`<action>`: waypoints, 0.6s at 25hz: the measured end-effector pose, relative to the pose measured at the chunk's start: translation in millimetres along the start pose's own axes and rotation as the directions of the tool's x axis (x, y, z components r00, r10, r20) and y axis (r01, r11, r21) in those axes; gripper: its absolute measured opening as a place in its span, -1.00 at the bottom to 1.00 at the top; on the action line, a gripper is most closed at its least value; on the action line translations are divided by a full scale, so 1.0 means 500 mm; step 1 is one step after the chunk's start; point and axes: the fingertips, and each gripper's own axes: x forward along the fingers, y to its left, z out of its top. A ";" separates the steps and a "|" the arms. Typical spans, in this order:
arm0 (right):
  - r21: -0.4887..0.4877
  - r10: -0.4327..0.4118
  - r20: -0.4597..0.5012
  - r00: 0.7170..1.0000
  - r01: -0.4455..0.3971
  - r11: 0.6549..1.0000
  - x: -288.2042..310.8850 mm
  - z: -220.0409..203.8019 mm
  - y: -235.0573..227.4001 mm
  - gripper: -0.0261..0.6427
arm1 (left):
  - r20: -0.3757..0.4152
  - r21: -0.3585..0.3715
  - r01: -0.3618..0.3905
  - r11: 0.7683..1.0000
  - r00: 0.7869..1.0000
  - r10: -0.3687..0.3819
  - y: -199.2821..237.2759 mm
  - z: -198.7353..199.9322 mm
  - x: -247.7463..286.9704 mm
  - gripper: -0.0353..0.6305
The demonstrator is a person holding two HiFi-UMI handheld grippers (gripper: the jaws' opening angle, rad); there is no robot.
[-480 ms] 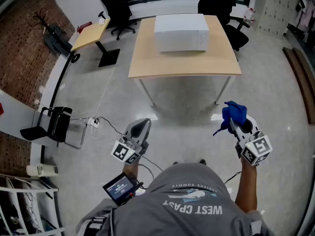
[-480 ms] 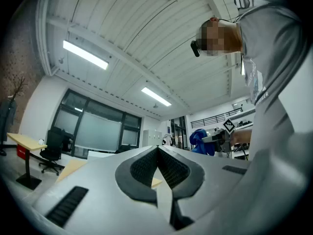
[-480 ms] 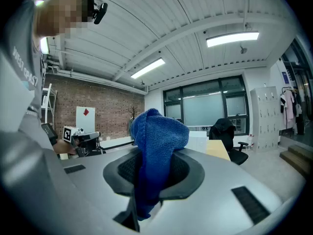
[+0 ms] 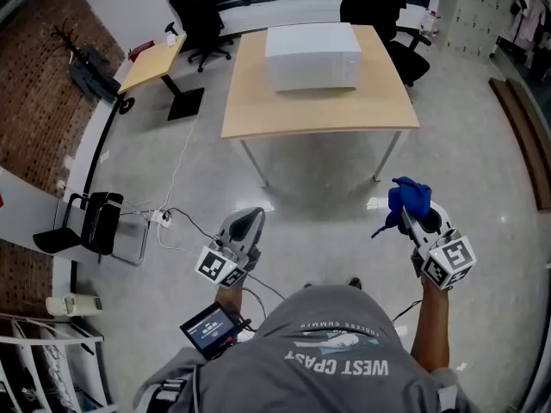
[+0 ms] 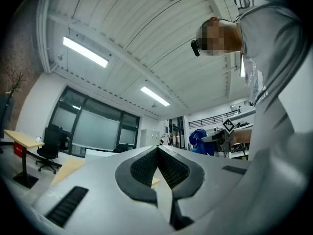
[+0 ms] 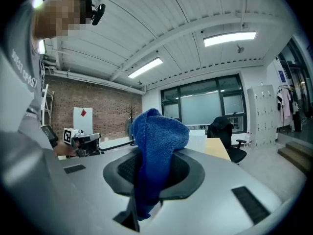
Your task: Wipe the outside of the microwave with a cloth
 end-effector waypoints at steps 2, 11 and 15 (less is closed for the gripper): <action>0.030 -0.002 0.013 1.000 0.002 1.000 -0.001 -0.004 -0.002 -0.65 | -0.005 0.002 0.004 1.000 1.000 -0.004 -0.001 -0.007 -0.003 -0.82; 0.103 -0.015 0.048 0.999 0.010 0.995 0.051 0.010 0.014 -0.65 | 0.007 0.002 0.009 1.000 1.000 -0.009 0.056 -0.006 -0.026 -0.83; 0.095 -0.025 0.031 0.999 0.022 0.995 0.071 0.011 0.003 -0.65 | 0.014 -0.008 0.005 1.000 1.000 -0.005 0.075 -0.008 -0.022 -0.83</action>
